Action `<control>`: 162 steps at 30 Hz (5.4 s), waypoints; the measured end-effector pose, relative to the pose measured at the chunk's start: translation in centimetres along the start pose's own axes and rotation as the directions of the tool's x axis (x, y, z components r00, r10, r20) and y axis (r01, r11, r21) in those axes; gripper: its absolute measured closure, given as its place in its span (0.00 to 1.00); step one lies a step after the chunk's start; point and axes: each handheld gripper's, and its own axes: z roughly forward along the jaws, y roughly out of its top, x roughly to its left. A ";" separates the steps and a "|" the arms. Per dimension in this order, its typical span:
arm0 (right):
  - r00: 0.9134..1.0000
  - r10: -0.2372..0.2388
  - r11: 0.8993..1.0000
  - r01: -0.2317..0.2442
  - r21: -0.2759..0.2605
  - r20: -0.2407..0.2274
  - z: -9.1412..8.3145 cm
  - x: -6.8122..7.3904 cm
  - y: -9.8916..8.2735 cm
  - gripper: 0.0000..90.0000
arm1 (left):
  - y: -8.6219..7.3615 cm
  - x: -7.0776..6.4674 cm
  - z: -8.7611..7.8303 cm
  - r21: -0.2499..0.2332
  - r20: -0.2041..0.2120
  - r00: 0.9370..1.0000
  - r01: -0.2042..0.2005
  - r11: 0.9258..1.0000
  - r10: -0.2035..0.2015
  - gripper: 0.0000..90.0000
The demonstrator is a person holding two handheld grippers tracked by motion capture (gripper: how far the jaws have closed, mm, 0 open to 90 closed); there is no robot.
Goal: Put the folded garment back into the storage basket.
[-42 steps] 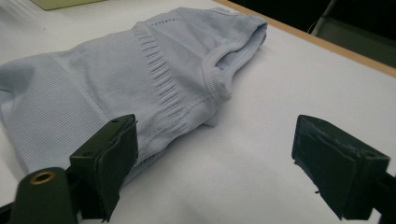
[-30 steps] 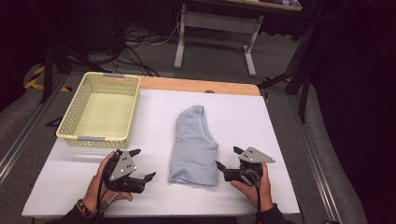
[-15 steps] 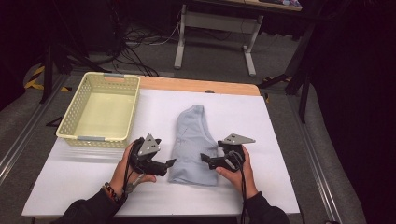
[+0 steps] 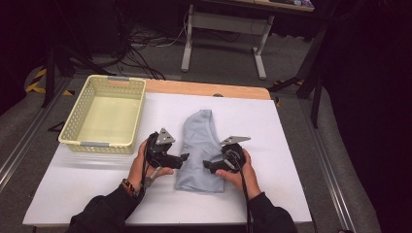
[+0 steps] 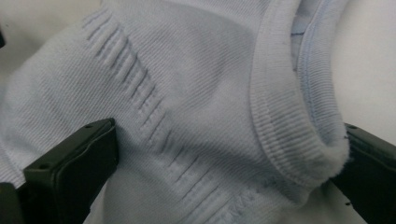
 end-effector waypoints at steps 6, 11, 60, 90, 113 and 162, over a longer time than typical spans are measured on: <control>0.998 -0.039 0.999 0.038 -0.024 -0.040 -0.2 0.3 -0.1 0.20 | 1.0 0.8 1.9 0.017 0.004 0.999 0.037 0.999 -0.037 0.15; 0.996 -0.042 0.999 0.039 -0.036 -0.077 -0.4 0.2 -0.2 0.30 | 1.7 1.9 3.8 0.049 0.037 0.992 0.118 0.992 -0.120 0.14; 0.984 -0.092 0.991 0.075 -0.113 -0.151 -0.8 0.2 -0.7 0.71 | -0.2 0.9 3.1 0.193 0.266 0.962 0.008 0.981 -0.060 0.12; 0.983 -0.152 0.964 0.124 -0.237 -0.102 -2.3 0.9 -0.1 0.75 | 1.7 -1.2 1.6 0.123 0.217 0.962 -0.194 0.973 0.165 0.70; 0.980 -0.199 0.922 0.179 -0.344 -0.022 -3.7 2.8 2.4 0.75 | 4.6 -0.8 -1.9 0.111 0.125 0.956 -0.279 0.954 0.266 0.70; 0.958 -0.282 0.829 0.220 -0.515 -0.045 -1.0 10.0 15.2 0.75 | 8.0 6.7 -14.1 0.086 -0.160 0.952 -0.251 0.964 0.263 0.69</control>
